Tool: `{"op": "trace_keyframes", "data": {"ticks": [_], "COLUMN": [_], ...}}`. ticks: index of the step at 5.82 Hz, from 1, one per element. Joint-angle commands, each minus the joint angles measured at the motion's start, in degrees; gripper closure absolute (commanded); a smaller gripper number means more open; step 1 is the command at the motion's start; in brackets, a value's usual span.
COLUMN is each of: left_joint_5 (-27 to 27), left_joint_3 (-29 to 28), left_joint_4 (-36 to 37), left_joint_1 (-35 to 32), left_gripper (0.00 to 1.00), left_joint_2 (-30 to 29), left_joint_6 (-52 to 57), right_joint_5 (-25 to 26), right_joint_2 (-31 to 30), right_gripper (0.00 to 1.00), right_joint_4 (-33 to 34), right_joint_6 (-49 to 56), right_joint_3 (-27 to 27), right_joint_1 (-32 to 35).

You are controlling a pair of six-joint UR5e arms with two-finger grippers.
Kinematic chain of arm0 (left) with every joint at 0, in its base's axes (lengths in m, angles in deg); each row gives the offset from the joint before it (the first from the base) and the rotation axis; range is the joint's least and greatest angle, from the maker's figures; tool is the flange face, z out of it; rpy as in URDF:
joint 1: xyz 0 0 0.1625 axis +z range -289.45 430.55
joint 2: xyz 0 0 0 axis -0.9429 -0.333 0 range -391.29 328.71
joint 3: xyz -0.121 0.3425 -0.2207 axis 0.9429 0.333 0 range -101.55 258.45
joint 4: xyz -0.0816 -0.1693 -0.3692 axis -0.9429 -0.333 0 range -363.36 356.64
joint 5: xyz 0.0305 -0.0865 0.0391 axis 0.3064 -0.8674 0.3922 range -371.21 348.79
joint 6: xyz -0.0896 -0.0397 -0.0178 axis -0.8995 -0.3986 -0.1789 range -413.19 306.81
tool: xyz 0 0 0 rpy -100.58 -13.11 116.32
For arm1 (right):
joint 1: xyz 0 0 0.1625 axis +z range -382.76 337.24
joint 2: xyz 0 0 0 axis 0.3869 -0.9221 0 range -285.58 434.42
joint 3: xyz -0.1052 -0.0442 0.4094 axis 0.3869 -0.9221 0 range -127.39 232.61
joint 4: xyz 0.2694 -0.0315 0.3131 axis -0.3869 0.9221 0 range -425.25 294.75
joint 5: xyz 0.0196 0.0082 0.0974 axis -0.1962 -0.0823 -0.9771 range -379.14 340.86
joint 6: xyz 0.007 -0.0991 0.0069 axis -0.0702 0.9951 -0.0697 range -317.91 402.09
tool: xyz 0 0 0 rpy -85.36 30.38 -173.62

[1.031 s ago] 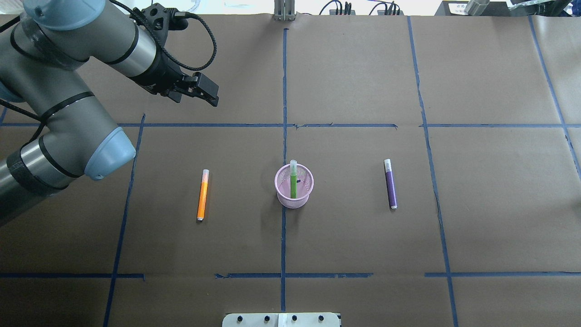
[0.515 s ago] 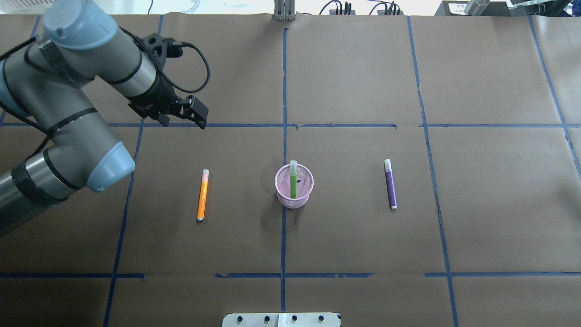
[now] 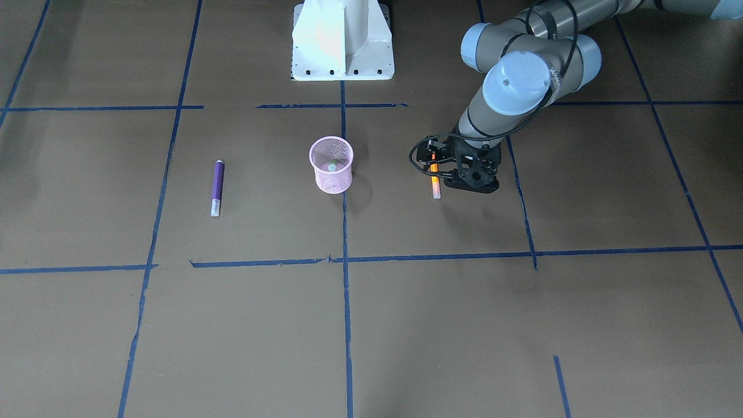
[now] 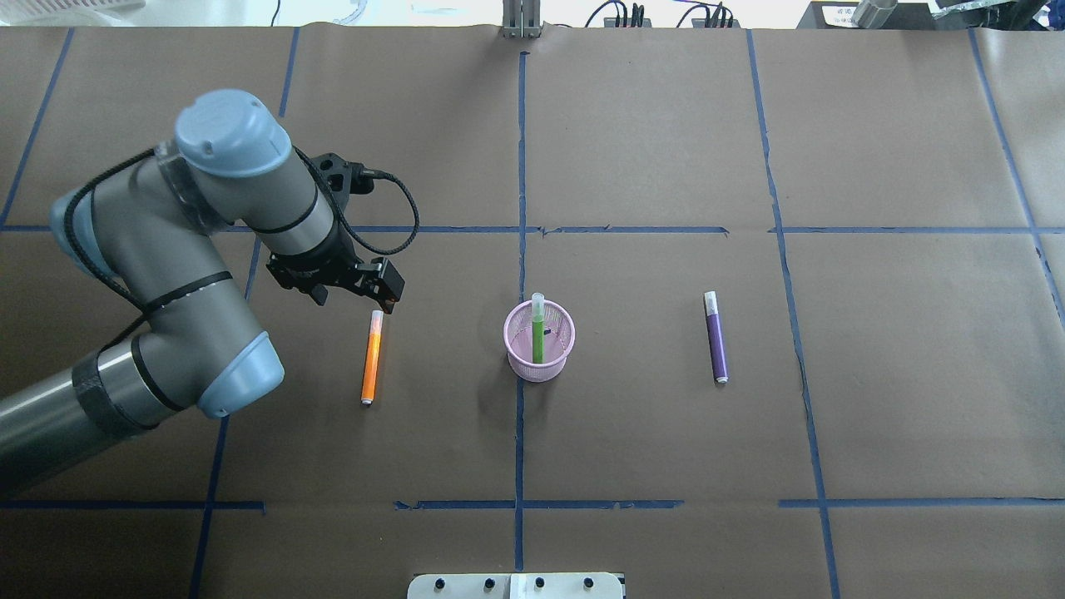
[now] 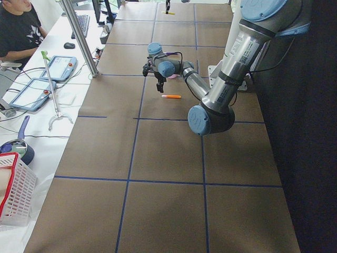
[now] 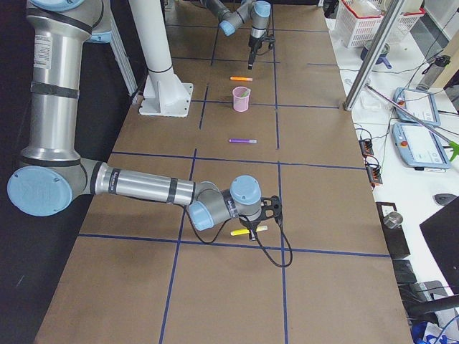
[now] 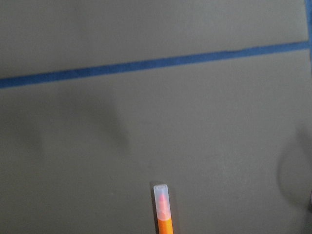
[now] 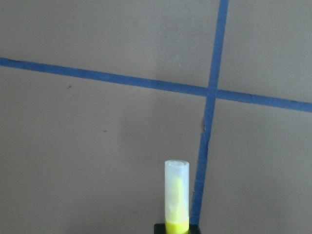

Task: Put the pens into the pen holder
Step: 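Lower the left gripper onto the orange highlighter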

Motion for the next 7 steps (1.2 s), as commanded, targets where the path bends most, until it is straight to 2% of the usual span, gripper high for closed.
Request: {"op": "trace_keyframes", "data": {"ticks": [1,2,4,5,7], "left_joint_5": [2.18,2.45,2.71,2.71,4.98], "left_joint_3": [-2.87,-3.41,-5.52,-7.61,-7.81], "left_joint_4": [-0.05,-0.49,-1.54,-4.42,-4.89], "left_joint_1": [2.79,2.89,3.42,3.42,4.37], "left_gripper": [0.00,0.00,0.00,0.00,0.00], "left_joint_2": [0.04,0.13,-0.04,-0.48,-0.57], "left_joint_6": [0.06,0.14,0.32,-0.38,-4.41], "right_joint_5": [-0.19,-0.45,-0.54,-1.07,-0.98], "right_joint_2": [0.31,0.57,1.71,2.76,3.73], "right_gripper": [0.97,0.96,0.96,0.96,0.96], "right_joint_4": [0.02,0.19,0.28,0.45,0.54], "right_joint_6": [-6.46,-7.11,-8.60,-12.18,-20.52], "right_joint_3": [7.53,10.62,12.66,15.80,20.47], "right_joint_1": [-0.15,-0.24,-0.59,-1.73,-5.32]}}
